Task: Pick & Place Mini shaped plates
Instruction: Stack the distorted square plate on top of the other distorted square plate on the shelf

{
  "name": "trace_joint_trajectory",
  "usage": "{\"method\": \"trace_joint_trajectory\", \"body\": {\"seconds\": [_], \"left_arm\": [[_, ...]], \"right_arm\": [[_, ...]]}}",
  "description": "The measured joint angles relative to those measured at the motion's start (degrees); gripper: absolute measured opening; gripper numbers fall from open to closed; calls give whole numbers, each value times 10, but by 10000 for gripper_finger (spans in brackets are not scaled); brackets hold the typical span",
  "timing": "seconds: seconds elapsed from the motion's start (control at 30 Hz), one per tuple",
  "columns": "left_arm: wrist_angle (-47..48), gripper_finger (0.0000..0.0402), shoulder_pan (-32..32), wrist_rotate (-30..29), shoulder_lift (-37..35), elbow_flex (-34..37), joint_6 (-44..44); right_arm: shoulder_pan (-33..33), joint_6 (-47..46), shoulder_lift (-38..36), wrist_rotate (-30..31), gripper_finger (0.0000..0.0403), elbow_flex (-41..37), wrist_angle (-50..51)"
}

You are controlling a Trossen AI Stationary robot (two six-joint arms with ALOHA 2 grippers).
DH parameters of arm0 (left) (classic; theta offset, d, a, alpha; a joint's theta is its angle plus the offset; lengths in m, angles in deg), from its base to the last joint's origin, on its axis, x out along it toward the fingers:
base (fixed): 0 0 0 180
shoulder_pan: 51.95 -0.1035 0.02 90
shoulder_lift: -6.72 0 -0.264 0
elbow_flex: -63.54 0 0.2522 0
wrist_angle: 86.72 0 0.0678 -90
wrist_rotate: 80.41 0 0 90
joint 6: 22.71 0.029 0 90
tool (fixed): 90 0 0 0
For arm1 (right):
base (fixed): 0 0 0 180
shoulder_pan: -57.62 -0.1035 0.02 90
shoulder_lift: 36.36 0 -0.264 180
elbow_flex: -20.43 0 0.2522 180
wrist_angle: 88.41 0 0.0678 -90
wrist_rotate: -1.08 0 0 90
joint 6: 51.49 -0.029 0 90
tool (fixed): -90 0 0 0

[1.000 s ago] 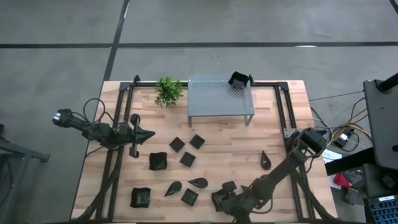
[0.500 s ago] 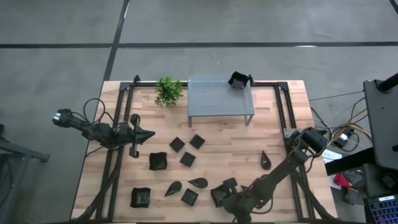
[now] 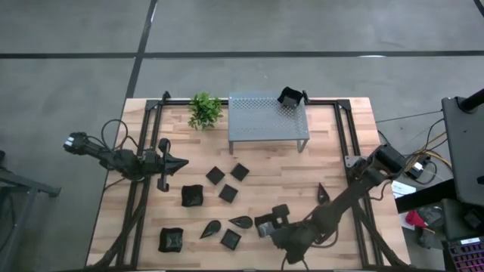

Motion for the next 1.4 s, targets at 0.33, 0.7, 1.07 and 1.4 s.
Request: {"method": "trace_joint_trajectory", "body": {"seconds": [0.33,0.7,1.07,1.4], "left_arm": [[2,0,0,0,1,0,0],[3,0,0,0,1,0,0],[4,0,0,0,1,0,0],[7,0,0,0,1,0,0]], "right_arm": [[34,6,-92,32,8,0,75],[63,6,-195,89,8,0,149],[138,74,-245,89,8,0,164],[213,121,-278,88,8,40,217]]}}
